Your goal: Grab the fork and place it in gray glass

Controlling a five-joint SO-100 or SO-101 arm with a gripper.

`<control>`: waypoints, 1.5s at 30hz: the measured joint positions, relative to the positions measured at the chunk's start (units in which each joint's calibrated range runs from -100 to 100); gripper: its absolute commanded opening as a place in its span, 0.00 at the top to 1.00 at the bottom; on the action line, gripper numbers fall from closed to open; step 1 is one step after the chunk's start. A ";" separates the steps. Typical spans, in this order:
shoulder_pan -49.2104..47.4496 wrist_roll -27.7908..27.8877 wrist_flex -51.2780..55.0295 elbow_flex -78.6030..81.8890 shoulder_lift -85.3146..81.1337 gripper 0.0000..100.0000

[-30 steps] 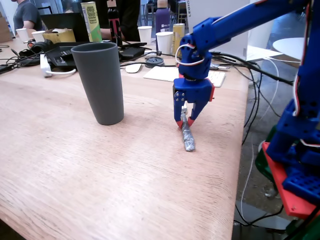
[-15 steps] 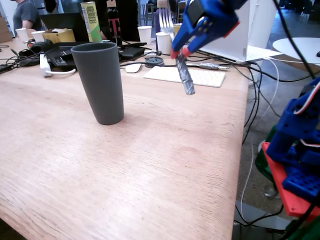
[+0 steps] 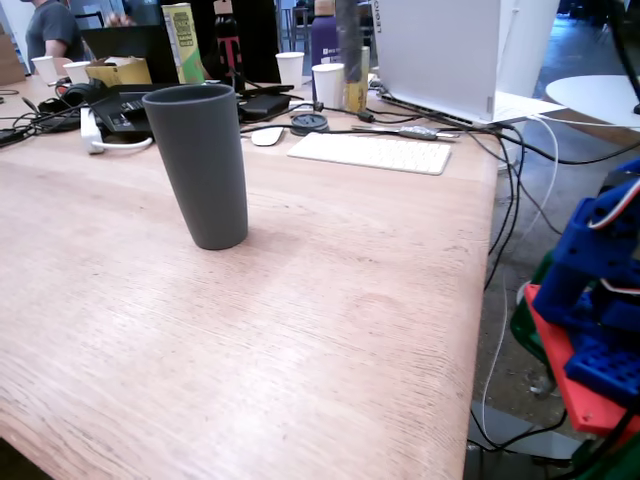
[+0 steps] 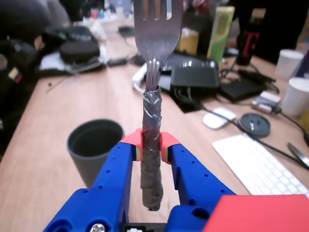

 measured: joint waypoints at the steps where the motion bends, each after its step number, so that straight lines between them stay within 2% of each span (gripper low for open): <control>1: 0.09 0.00 -4.31 -0.99 2.77 1.00; 5: -1.41 -0.29 -14.99 -12.53 17.29 1.00; 11: -14.65 -0.29 -16.07 -33.45 35.28 1.00; 13: -15.41 -0.29 -16.07 -37.06 39.43 1.00; 16: -14.94 -0.29 -17.47 -37.69 44.27 1.00; 22: -15.41 -0.20 -26.83 -37.69 52.49 1.00; 38: -16.82 -0.15 -27.08 -37.69 63.12 1.00; 42: -19.63 0.05 -27.00 -37.06 63.12 0.67; 43: -20.10 -0.05 -27.00 -36.43 63.04 0.61; 45: -20.67 -0.10 -27.00 -35.62 62.95 0.56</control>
